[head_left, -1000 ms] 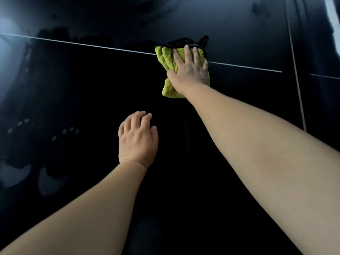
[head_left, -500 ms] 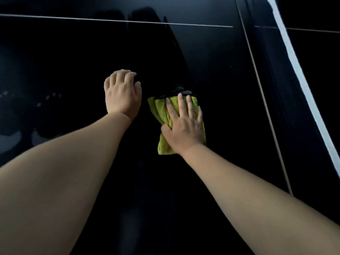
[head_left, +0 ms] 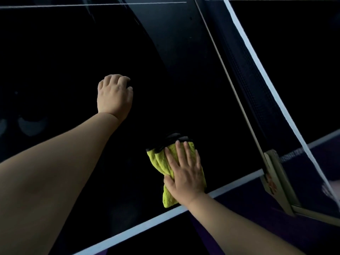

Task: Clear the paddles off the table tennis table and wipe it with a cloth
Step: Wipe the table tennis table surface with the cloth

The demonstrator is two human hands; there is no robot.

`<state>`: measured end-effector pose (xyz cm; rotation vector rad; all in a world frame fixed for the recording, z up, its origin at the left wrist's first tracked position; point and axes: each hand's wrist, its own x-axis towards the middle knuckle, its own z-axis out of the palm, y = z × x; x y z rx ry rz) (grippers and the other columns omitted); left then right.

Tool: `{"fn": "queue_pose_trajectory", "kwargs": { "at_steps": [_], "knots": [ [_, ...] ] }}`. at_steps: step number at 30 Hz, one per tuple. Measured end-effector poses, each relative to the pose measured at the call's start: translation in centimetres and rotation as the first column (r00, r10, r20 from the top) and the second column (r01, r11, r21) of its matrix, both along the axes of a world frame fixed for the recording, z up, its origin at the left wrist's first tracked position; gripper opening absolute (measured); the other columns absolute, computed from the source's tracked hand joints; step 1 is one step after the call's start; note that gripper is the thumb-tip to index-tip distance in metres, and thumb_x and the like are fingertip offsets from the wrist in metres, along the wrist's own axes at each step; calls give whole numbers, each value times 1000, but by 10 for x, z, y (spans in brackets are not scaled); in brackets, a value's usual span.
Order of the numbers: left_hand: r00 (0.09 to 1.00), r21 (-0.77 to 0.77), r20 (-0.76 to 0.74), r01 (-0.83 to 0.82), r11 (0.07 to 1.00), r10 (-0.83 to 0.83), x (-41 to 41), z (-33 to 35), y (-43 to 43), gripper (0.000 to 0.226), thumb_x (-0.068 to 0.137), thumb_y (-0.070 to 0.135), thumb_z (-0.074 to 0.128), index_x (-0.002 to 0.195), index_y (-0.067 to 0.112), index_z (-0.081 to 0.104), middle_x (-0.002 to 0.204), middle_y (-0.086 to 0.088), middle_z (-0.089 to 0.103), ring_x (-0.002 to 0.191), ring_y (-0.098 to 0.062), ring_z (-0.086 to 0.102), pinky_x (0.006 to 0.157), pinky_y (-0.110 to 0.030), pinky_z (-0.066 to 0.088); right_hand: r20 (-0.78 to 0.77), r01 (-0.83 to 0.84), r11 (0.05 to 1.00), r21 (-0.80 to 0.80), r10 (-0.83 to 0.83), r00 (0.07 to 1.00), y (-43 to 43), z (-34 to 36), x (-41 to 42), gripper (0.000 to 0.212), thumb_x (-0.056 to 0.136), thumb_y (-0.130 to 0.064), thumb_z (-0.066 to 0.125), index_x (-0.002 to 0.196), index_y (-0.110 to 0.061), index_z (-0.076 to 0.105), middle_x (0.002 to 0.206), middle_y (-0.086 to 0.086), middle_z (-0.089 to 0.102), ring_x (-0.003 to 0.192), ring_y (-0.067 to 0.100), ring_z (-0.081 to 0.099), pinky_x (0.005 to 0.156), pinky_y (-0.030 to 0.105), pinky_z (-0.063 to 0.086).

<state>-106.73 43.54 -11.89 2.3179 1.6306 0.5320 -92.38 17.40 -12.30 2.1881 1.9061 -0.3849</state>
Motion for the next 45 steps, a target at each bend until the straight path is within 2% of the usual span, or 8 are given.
{"fn": "queue_pose_trajectory", "kwargs": {
  "at_steps": [5, 10, 15, 20, 23, 30, 40, 45],
  "knots": [
    [1000, -34, -13, 16, 999, -16, 3, 0, -8, 36, 94, 30, 46, 123, 10, 55, 127, -12, 53, 125, -31, 37, 104, -39, 21, -2, 7, 1000, -28, -7, 1000, -41, 4, -4, 85, 78, -54, 45, 154, -27, 19, 162, 13, 16, 147, 36, 20, 111, 57, 16],
    [999, -16, -41, -36, 999, 36, 0, 0, 7, 37, 93, 29, 48, 124, 10, 55, 131, -10, 51, 127, -30, 36, 105, -39, 20, -12, 32, 999, 12, -32, 999, 27, 1, 10, 84, 78, -63, 41, 153, -32, 22, 161, 12, 17, 147, 34, 12, 112, 59, 11],
    [985, -71, -74, -160, 985, 155, 18, -7, 34, 49, 94, 29, 45, 141, 14, 40, 150, -5, 33, 139, -24, 23, 112, -36, 12, -26, -29, 999, -26, 28, 999, 143, -1, 39, 81, 80, -67, 14, 151, -39, -14, 162, 5, -17, 147, 28, -20, 116, 56, -11],
    [971, -91, -100, -224, 970, 215, 53, -13, 73, 53, 95, 28, 42, 146, 17, 31, 155, -3, 23, 143, -21, 14, 115, -37, 8, -59, -15, 999, 52, 18, 998, 229, -7, 58, 79, 88, -62, 33, 153, -39, -5, 163, 4, -12, 148, 28, -17, 117, 56, -10],
    [953, -113, -94, -297, 948, 288, 72, -15, 99, 52, 96, 29, 40, 146, 18, 31, 155, -1, 24, 143, -20, 14, 115, -37, 8, -74, -40, 996, 75, 46, 996, 278, -8, 70, 79, 89, -61, 36, 154, -39, -2, 164, 3, -11, 148, 28, -16, 117, 56, -9],
    [851, -163, -5, -520, 839, 526, 109, -22, 143, 43, 97, 30, 36, 139, 21, 43, 144, 5, 42, 132, -19, 29, 109, -35, 14, -81, -95, 984, 149, 108, 991, 411, -15, 98, 75, 89, -59, 39, 155, -38, 8, 165, 2, -3, 150, 27, -9, 117, 57, -2],
    [825, -115, -166, -561, 820, 541, 117, -34, 152, 41, 97, 29, 36, 137, 23, 43, 145, 7, 39, 132, -16, 25, 107, -33, 10, -75, -140, 972, 189, 156, 985, 574, -20, 100, 73, 90, -63, 32, 155, -39, 8, 165, 3, -3, 150, 28, -8, 118, 58, -3],
    [826, -106, -174, -557, 824, 536, 118, -34, 155, 40, 97, 29, 36, 136, 23, 45, 144, 8, 41, 131, -16, 26, 107, -33, 10, -100, -190, 971, 147, 206, 973, 606, -15, 103, 70, 91, -59, 30, 155, -40, 7, 164, 3, -7, 150, 28, -11, 118, 57, -4]
  ]
}}
